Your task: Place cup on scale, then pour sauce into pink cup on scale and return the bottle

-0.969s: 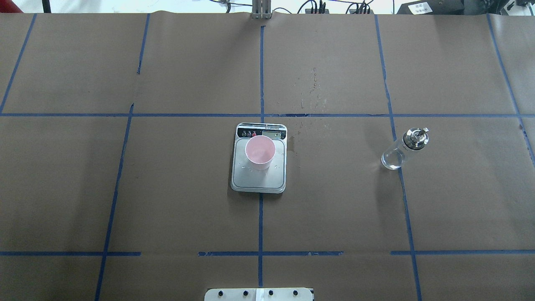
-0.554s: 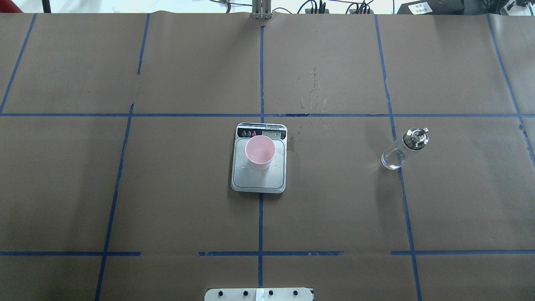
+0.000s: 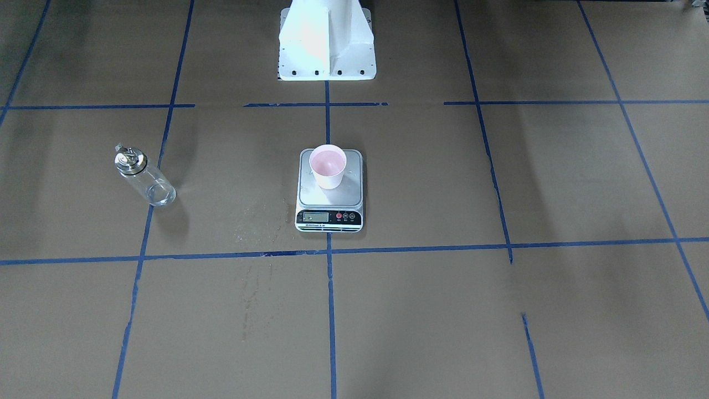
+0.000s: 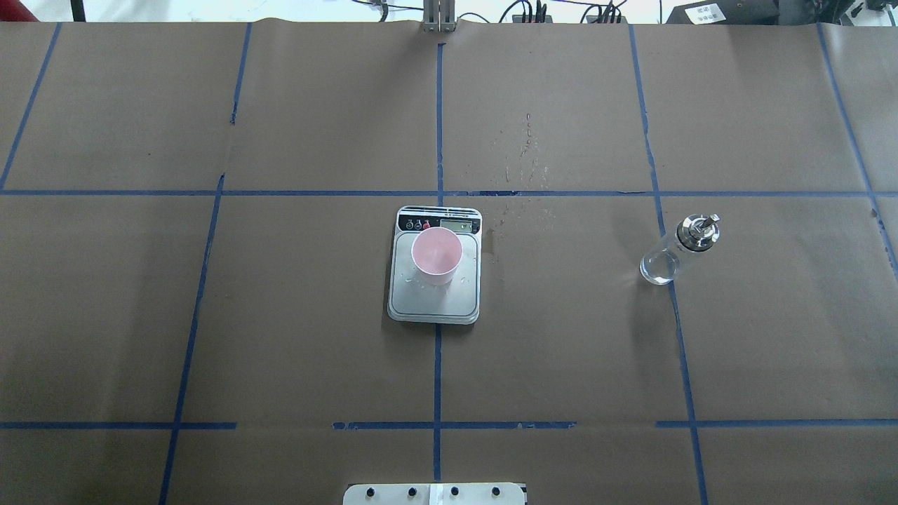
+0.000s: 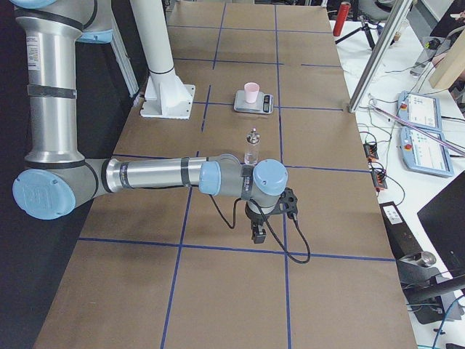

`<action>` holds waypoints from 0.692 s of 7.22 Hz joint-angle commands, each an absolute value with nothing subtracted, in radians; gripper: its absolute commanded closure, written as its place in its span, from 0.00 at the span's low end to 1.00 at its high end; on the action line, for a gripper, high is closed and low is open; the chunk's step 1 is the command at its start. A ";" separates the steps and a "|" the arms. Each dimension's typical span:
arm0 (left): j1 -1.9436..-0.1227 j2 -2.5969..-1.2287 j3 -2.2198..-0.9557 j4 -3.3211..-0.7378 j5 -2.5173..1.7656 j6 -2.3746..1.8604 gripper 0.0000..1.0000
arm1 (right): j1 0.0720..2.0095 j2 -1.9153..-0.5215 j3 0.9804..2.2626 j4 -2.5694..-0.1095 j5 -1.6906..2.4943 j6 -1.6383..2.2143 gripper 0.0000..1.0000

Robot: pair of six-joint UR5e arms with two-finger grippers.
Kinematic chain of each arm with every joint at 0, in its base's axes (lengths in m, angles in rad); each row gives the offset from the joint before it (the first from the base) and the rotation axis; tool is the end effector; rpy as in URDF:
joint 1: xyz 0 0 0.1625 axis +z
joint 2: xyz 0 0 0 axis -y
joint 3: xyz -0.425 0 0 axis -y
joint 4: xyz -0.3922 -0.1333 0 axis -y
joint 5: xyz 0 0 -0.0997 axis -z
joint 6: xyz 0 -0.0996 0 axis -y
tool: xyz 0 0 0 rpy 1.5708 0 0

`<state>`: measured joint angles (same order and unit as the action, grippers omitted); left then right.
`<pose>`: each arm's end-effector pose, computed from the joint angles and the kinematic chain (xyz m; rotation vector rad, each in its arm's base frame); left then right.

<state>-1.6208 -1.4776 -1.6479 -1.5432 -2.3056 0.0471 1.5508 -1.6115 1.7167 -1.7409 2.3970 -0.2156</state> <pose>-0.0889 -0.4451 0.6702 -0.0060 0.7358 -0.0188 0.0507 -0.4690 0.6198 0.0198 -0.8293 -0.1951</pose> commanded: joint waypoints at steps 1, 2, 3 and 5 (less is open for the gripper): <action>-1.621 -1.474 -1.640 -1.551 -2.309 0.002 0.00 | 1.549 -1.592 1.718 -1.740 2.395 -0.215 0.00; -1.621 -1.477 -1.640 -1.554 -2.309 0.003 0.00 | 1.548 -1.577 1.718 -1.741 2.398 -0.215 0.00; -1.621 -1.477 -1.638 -1.558 -2.304 0.008 0.00 | 1.537 -1.575 1.718 -1.741 2.395 -0.215 0.00; -1.621 -1.485 -1.654 -1.559 -2.309 0.008 0.00 | 1.540 -1.594 1.727 -1.738 2.372 -0.215 0.00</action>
